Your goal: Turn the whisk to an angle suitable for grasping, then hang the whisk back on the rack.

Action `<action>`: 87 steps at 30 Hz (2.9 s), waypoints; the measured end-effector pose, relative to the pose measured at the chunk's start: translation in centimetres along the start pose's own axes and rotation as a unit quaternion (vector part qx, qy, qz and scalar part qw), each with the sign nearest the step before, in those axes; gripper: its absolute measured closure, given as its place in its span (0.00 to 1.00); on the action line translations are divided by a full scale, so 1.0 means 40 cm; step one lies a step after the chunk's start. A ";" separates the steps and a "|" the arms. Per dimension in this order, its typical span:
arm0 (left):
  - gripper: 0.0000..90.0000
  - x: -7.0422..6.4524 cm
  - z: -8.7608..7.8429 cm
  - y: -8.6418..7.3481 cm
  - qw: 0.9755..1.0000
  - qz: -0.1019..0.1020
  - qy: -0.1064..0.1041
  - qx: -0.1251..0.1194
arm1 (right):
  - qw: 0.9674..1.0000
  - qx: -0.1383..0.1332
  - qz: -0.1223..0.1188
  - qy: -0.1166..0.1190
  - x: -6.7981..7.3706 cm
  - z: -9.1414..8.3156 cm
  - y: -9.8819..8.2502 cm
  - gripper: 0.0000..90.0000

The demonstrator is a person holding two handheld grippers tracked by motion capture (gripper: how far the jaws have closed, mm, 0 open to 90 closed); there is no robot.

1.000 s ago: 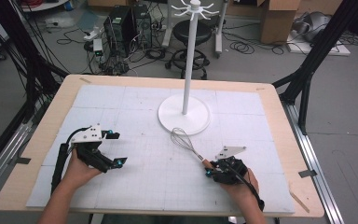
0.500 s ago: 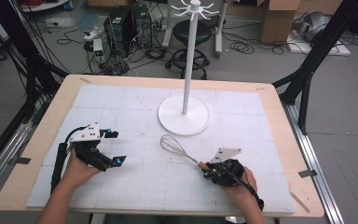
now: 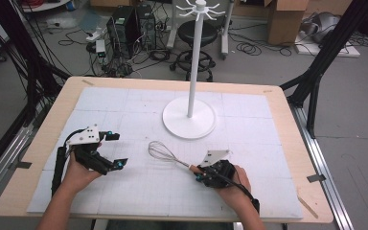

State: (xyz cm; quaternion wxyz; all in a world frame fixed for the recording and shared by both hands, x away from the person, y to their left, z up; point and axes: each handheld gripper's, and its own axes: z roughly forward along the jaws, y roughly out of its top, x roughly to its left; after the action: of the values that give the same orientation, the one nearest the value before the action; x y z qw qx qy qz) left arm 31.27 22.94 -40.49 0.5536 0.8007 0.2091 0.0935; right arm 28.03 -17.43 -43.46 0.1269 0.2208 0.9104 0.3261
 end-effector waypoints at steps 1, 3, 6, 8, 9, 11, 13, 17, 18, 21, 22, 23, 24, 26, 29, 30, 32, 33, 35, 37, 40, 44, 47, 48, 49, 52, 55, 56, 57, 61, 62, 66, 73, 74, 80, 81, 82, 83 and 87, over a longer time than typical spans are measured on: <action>0.02 -0.001 -0.001 0.002 1.000 0.002 -0.001 0.000 | 1.000 0.001 -0.003 0.002 0.003 0.008 0.011 0.78; 0.02 -0.002 -0.003 0.004 1.000 0.004 -0.001 -0.002 | 1.000 -0.001 -0.018 0.015 0.016 0.032 0.045 0.78; 0.02 -0.002 -0.003 0.004 1.000 0.005 -0.002 -0.001 | 0.999 0.000 -0.034 0.022 0.027 0.052 0.069 0.78; 0.02 -0.005 -0.005 0.005 1.000 0.006 -0.001 -0.001 | 0.998 -0.001 -0.050 0.028 0.040 0.077 0.097 0.78; 0.02 -0.005 -0.005 0.005 1.000 0.006 -0.001 -0.001 | 0.998 -0.002 -0.053 0.029 0.043 0.083 0.103 0.78; 0.02 -0.005 -0.006 0.006 1.000 0.006 -0.002 -0.004 | 0.997 -0.005 -0.063 0.032 0.049 0.101 0.124 0.78; 0.02 -0.005 -0.006 0.007 1.000 0.005 -0.002 -0.005 | 0.997 -0.005 -0.065 0.032 0.050 0.107 0.131 0.78; 0.02 -0.006 -0.007 0.009 1.000 0.007 -0.002 -0.006 | 0.996 -0.004 -0.082 0.037 0.064 0.140 0.173 0.78; 0.02 -0.005 -0.007 0.009 1.000 0.009 -0.003 -0.005 | 0.996 -0.004 -0.082 0.037 0.064 0.140 0.173 0.78; 0.02 -0.004 -0.008 0.007 1.000 0.007 0.001 -0.001 | 0.995 -0.008 -0.090 0.037 0.069 0.154 0.184 0.78; 0.02 -0.004 -0.008 0.007 1.000 0.007 0.000 -0.001 | 0.996 -0.011 -0.084 0.040 0.068 0.155 0.184 0.78; 0.02 -0.004 -0.008 0.007 1.000 0.007 0.000 -0.001 | 0.996 -0.011 -0.082 0.041 0.066 0.155 0.183 0.77; 0.02 -0.003 -0.007 0.006 1.000 0.006 0.000 -0.001 | 0.996 -0.011 -0.078 0.044 0.065 0.154 0.182 0.77; 0.02 -0.002 -0.005 0.006 1.000 0.005 -0.001 0.000 | 0.997 -0.013 -0.064 0.047 0.057 0.138 0.175 0.70; 0.02 -0.002 -0.003 0.005 1.000 0.006 -0.002 0.001 | 0.997 -0.026 -0.050 0.056 0.048 0.122 0.169 0.68; 0.02 -0.002 -0.002 0.004 1.000 0.006 -0.002 0.003 | 0.997 -0.037 -0.042 0.057 0.045 0.111 0.163 0.67; 0.02 -0.002 -0.001 0.003 1.000 0.005 -0.003 0.007 | 0.997 -0.053 -0.030 0.053 0.033 0.082 0.148 0.64; 0.02 -0.002 -0.001 0.003 1.000 0.005 -0.003 0.007 | 0.997 -0.054 -0.024 0.053 0.032 0.076 0.144 0.62; 0.02 -0.002 -0.001 0.003 1.000 0.005 -0.004 0.006 | 0.997 -0.057 -0.013 0.047 0.024 0.050 0.127 0.59; 0.02 -0.002 -0.001 0.002 1.000 0.005 -0.005 0.007 | 0.997 -0.065 0.001 0.040 0.013 0.020 0.106 0.57; 0.02 0.000 0.000 0.001 1.000 0.003 -0.003 0.006 | 0.996 -0.081 0.021 0.035 -0.002 -0.020 0.076 0.54; 0.02 -0.001 0.001 0.001 1.000 0.002 -0.003 0.006 | 0.994 -0.101 0.039 0.020 -0.014 -0.066 0.036 0.51; 0.02 0.000 0.001 0.002 1.000 0.003 -0.007 0.006 | 0.992 -0.114 0.053 0.009 -0.022 -0.088 0.003 0.49; 0.02 -0.001 0.002 0.002 1.000 0.002 -0.007 0.005 | 0.992 -0.109 0.061 0.008 -0.028 -0.095 -0.014 0.47; 0.02 -0.002 0.002 0.002 1.000 0.002 -0.007 0.007 | 0.993 -0.105 0.061 0.005 -0.030 -0.097 -0.021 0.46; 0.02 -0.002 0.004 0.002 1.000 0.003 -0.010 0.006 | 0.992 -0.108 0.064 0.001 -0.034 -0.104 -0.035 0.45; 0.02 -0.002 0.004 0.002 1.000 0.003 -0.011 0.004 | 0.990 -0.120 0.080 0.003 -0.043 -0.124 -0.051 0.42; 0.02 -0.002 0.004 0.002 1.000 0.003 -0.012 0.006 | 0.989 -0.126 0.082 0.004 -0.046 -0.130 -0.053 0.42; 0.02 -0.003 0.004 0.001 1.000 0.002 -0.012 0.006 | 0.987 -0.134 0.085 0.003 -0.049 -0.136 -0.055 0.41; 0.02 -0.007 0.004 0.002 1.000 0.004 -0.018 0.006 | 0.983 -0.153 0.101 -0.002 -0.057 -0.157 -0.065 0.38; 0.02 -0.008 0.005 0.002 1.000 0.006 -0.020 0.007 | 0.982 -0.156 0.102 -0.005 -0.060 -0.158 -0.068 0.36; 0.02 -0.008 0.007 0.001 1.000 0.006 -0.024 0.007 | 0.982 -0.157 0.109 -0.014 -0.068 -0.160 -0.075 0.33; 0.02 -0.009 0.014 -0.001 1.000 0.006 -0.022 0.016 | 0.980 -0.165 0.112 -0.015 -0.075 -0.161 -0.077 0.30; 0.02 -0.010 0.014 -0.001 1.000 0.006 -0.022 0.015 | 0.980 -0.164 0.112 -0.014 -0.075 -0.161 -0.077 0.30; 0.02 -0.010 0.008 0.001 1.000 0.008 -0.024 0.009 | 0.980 -0.162 0.111 -0.018 -0.073 -0.160 -0.073 0.29; 0.02 -0.010 0.007 0.002 1.000 0.007 -0.025 0.007 | 0.980 -0.162 0.112 -0.018 -0.072 -0.159 -0.072 0.29; 0.02 -0.011 0.006 0.002 1.000 0.007 -0.025 0.007 | 0.980 -0.163 0.110 -0.018 -0.072 -0.158 -0.071 0.29; 0.02 -0.011 0.006 0.002 1.000 0.007 -0.025 0.007 | 0.980 -0.163 0.110 -0.018 -0.072 -0.158 -0.071 0.29; 0.02 -0.012 0.006 0.004 1.000 0.007 -0.027 0.006 | 0.981 -0.159 0.113 -0.017 -0.073 -0.156 -0.075 0.29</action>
State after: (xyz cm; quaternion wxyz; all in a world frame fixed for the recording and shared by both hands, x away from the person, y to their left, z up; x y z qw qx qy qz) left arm 30.96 22.50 -40.40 0.5534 0.8077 0.1890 0.0744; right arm 27.28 -24.27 -40.43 0.1381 0.3050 0.8139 0.4748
